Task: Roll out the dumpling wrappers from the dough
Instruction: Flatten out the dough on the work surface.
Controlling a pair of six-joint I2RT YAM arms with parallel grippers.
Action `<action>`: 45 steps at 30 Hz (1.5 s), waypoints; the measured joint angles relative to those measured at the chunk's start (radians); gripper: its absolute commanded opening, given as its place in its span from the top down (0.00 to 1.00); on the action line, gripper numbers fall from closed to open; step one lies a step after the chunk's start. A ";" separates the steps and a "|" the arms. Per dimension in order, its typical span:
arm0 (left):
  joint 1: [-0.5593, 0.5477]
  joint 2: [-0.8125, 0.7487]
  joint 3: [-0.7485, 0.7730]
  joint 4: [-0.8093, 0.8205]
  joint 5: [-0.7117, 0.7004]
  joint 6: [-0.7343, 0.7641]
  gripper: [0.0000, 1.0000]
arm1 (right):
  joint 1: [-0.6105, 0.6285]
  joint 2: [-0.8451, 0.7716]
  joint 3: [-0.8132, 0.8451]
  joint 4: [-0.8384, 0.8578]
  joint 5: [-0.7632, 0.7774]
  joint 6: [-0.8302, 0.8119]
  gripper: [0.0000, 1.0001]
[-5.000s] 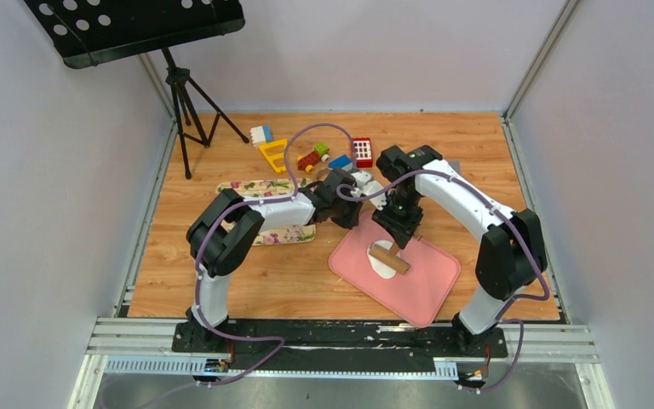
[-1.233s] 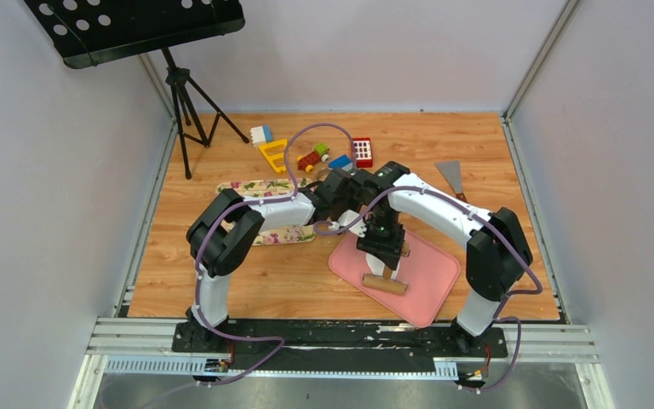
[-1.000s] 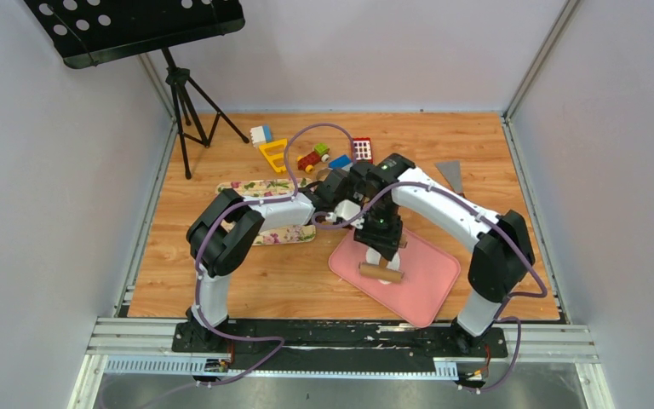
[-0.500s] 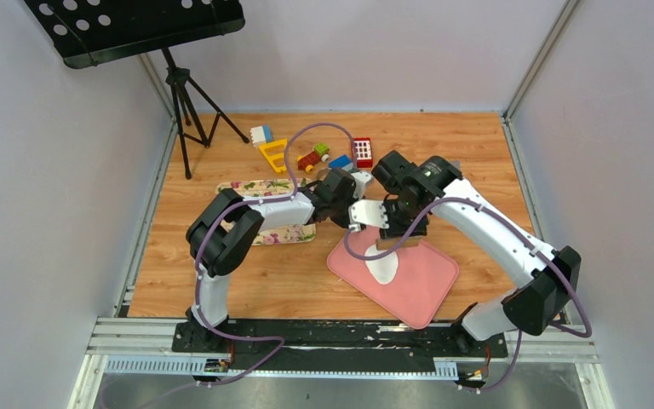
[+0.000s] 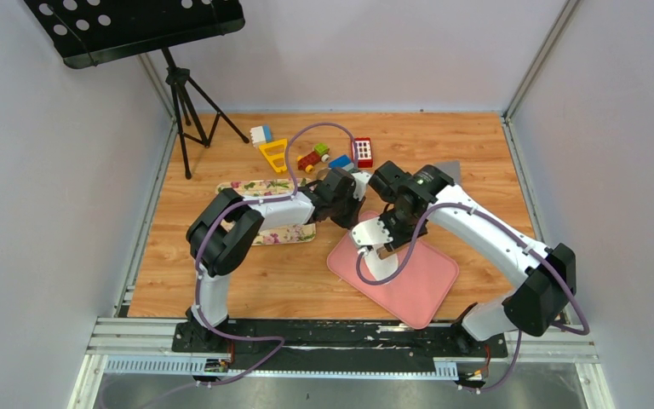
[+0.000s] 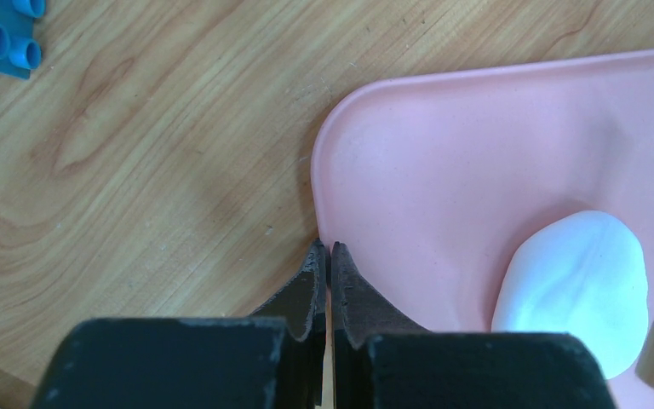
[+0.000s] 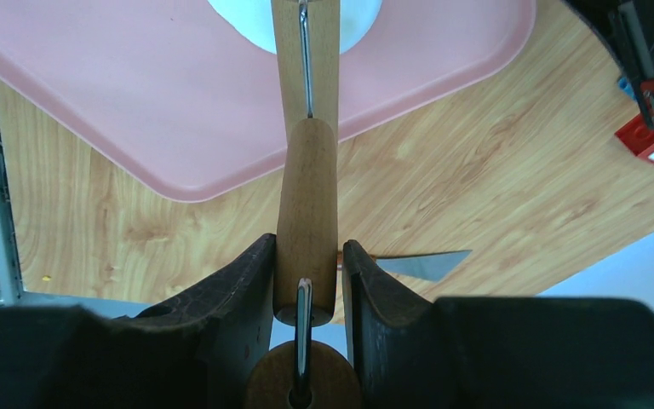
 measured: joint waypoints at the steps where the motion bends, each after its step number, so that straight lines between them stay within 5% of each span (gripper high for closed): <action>1: 0.000 0.000 0.000 0.000 0.001 0.000 1.00 | 0.001 0.000 -0.002 0.006 -0.009 -0.014 1.00; 17: 0.003 0.002 0.001 0.000 0.011 0.003 1.00 | 0.005 -0.027 -0.207 0.027 -0.063 -0.072 1.00; 32: 0.003 0.002 0.001 0.000 0.012 0.003 1.00 | 0.006 -0.034 0.015 -0.024 -0.117 -0.058 1.00; 45: 0.003 0.003 0.003 -0.002 0.015 0.003 1.00 | 0.069 0.091 -0.084 0.072 -0.058 -0.032 1.00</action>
